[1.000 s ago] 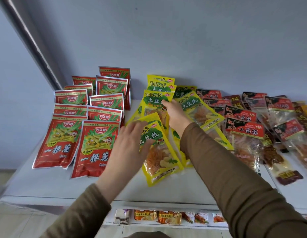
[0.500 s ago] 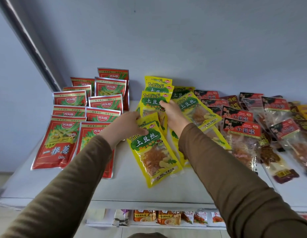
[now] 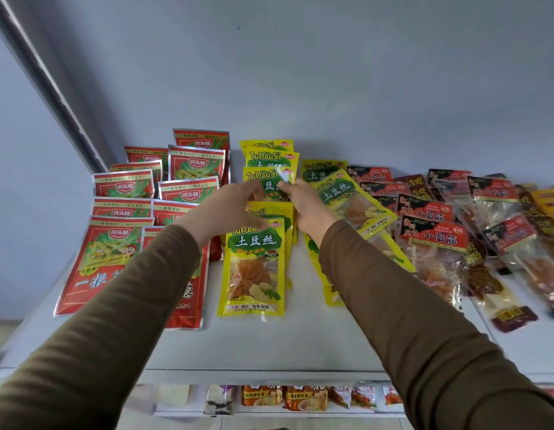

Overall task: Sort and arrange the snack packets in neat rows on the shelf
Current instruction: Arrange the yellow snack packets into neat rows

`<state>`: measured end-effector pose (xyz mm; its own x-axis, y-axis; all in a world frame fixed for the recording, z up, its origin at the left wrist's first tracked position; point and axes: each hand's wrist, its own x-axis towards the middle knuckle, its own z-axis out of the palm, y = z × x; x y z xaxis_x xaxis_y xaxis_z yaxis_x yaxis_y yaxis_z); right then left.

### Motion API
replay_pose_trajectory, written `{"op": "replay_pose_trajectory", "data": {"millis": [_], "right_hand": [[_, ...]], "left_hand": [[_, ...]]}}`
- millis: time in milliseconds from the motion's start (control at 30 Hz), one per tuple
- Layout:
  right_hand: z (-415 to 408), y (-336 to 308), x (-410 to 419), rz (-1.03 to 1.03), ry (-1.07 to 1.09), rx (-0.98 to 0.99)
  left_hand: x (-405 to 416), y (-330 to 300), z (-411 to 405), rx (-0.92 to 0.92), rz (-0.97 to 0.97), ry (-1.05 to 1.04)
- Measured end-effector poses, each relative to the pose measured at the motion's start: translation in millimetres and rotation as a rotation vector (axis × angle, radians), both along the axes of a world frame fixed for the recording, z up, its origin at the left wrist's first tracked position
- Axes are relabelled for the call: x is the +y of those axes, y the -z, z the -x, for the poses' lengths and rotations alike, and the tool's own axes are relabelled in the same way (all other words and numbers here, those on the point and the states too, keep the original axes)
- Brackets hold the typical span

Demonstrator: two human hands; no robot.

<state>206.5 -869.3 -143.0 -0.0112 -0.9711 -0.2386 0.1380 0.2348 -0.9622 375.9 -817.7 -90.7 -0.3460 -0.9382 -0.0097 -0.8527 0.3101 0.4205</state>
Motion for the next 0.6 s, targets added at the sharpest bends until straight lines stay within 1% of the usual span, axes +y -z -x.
{"op": "replay_pose_trajectory", "data": {"millis": [100,133,167,233,300,367,467,533,600], "right_hand": [[6,19,-15,-0.029,0.019,-0.093],[6,13,-9,-0.032,0.013,-0.095],[5,9,-5,-0.023,0.008,-0.113],[5,-2,6,-0.02,0.007,-0.148],[4,-3,10,-0.005,-0.009,-0.178],[2,1,9,0.013,0.003,-0.195],[-2,9,4,0.048,0.005,-0.247],[0,25,-9,0.045,0.034,-0.238],[4,37,-20,0.046,0.036,-0.245]], "left_hand": [[-8,7,-11,0.27,0.148,-0.186],[-11,7,-14,0.332,0.157,-0.257],[-15,8,-17,0.354,0.149,-0.312],[-21,10,-19,0.317,0.118,-0.363],[-27,12,-17,0.298,0.053,-0.37],[-31,14,-14,0.216,0.01,-0.377],[-37,15,-10,0.049,0.058,-0.355],[-38,13,-8,-0.018,0.099,-0.341],[-40,11,-6,-0.04,0.124,-0.342]]}}
